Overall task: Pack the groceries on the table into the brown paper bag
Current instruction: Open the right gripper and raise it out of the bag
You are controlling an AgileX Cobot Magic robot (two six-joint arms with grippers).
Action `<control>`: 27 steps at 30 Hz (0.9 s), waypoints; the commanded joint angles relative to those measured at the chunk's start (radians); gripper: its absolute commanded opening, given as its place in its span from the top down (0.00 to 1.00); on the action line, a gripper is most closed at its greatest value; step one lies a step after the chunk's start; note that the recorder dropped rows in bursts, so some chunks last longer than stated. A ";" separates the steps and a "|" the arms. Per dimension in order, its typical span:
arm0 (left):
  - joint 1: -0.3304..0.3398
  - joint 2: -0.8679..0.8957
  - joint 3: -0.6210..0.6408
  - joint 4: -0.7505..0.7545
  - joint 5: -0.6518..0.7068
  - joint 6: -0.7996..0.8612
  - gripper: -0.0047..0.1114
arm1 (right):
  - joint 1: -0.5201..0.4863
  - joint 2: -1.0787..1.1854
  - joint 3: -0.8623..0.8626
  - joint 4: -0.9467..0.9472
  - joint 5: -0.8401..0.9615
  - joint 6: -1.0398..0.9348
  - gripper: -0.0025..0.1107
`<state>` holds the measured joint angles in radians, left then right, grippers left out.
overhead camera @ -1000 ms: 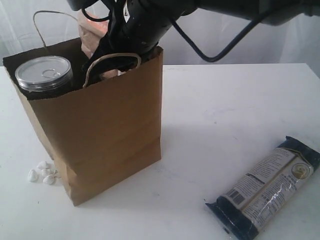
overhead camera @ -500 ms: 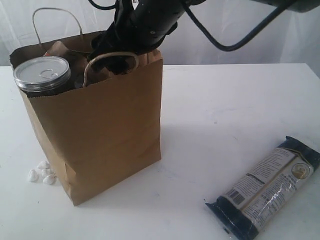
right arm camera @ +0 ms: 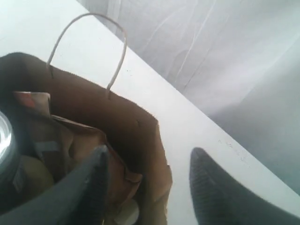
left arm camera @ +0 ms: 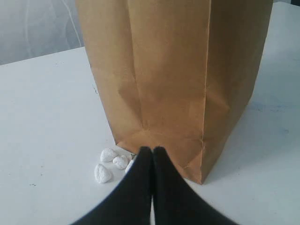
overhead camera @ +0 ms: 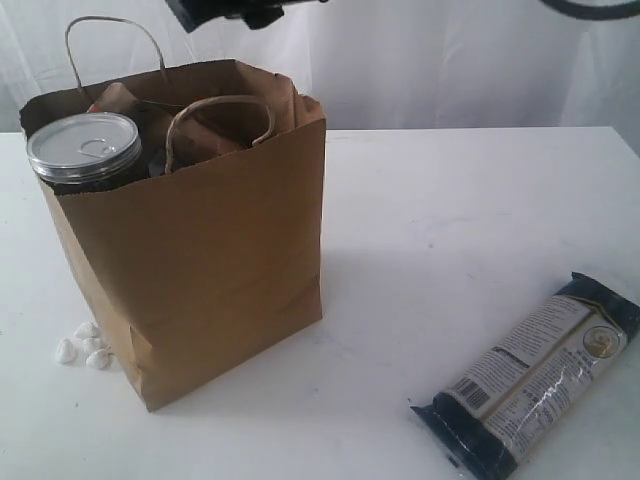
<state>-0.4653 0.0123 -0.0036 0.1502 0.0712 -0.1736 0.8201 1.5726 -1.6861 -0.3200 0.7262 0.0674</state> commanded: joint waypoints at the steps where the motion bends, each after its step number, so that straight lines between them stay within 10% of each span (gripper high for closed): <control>1: -0.006 -0.006 0.004 0.004 0.005 -0.007 0.96 | -0.006 -0.048 0.001 -0.054 0.013 0.054 0.65; 14: -0.006 -0.006 0.004 0.004 0.005 -0.007 0.96 | -0.006 -0.167 0.012 -0.229 0.266 0.149 0.72; 21: -0.006 -0.006 0.004 0.004 0.005 -0.007 0.96 | -0.006 -0.327 0.227 -0.262 0.229 0.232 0.98; 27: -0.006 -0.006 0.004 0.004 0.005 -0.007 0.96 | -0.008 -0.450 0.425 -0.303 0.162 0.392 0.98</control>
<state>-0.4653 0.0123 -0.0036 0.1502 0.0712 -0.1736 0.8201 1.1693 -1.3241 -0.5886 0.9267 0.3853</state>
